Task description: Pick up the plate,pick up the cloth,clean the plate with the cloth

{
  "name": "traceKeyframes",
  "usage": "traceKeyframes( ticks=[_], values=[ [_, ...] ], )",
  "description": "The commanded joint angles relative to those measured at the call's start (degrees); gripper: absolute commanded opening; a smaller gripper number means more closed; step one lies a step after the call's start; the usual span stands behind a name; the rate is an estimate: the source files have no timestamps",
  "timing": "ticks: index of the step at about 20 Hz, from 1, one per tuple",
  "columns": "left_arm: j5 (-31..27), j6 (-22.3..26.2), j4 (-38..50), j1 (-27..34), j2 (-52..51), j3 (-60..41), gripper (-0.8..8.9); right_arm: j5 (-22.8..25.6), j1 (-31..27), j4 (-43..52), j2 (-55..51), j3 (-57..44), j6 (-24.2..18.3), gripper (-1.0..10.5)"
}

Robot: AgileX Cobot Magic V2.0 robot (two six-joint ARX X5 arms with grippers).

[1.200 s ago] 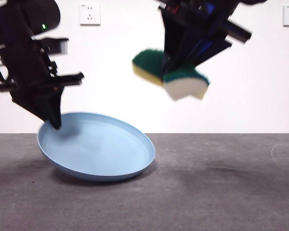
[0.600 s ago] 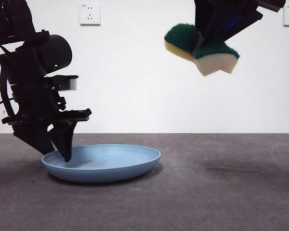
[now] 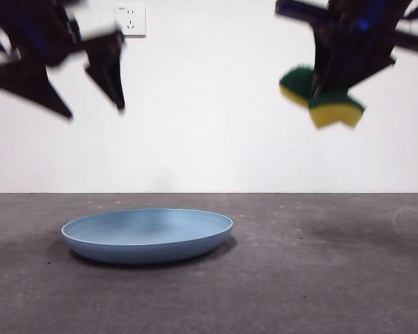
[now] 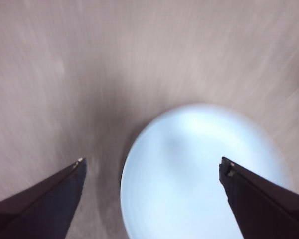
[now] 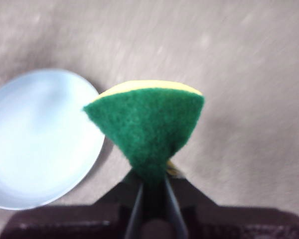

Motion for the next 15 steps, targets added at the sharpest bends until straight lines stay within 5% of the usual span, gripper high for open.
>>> traceKeyframes(
  ticks=[1, 8, 15],
  values=[
    [-0.3, -1.4, -0.6, -1.3, -7.2, -0.2, 4.45, -0.6, -2.1, 0.7, 5.5, -0.5, 0.3, -0.2],
    [-9.5, -1.2, -5.3, -8.2, -17.9, -1.1, 4.44, -5.1, -4.8, 8.2, 21.0, -0.5, 0.3, -0.2],
    [-10.6, -1.4, -3.5, -12.4, -19.2, -7.8, 4.40, -5.1, -4.8, 8.8, 28.9, -0.5, 0.3, 0.2]
  ],
)
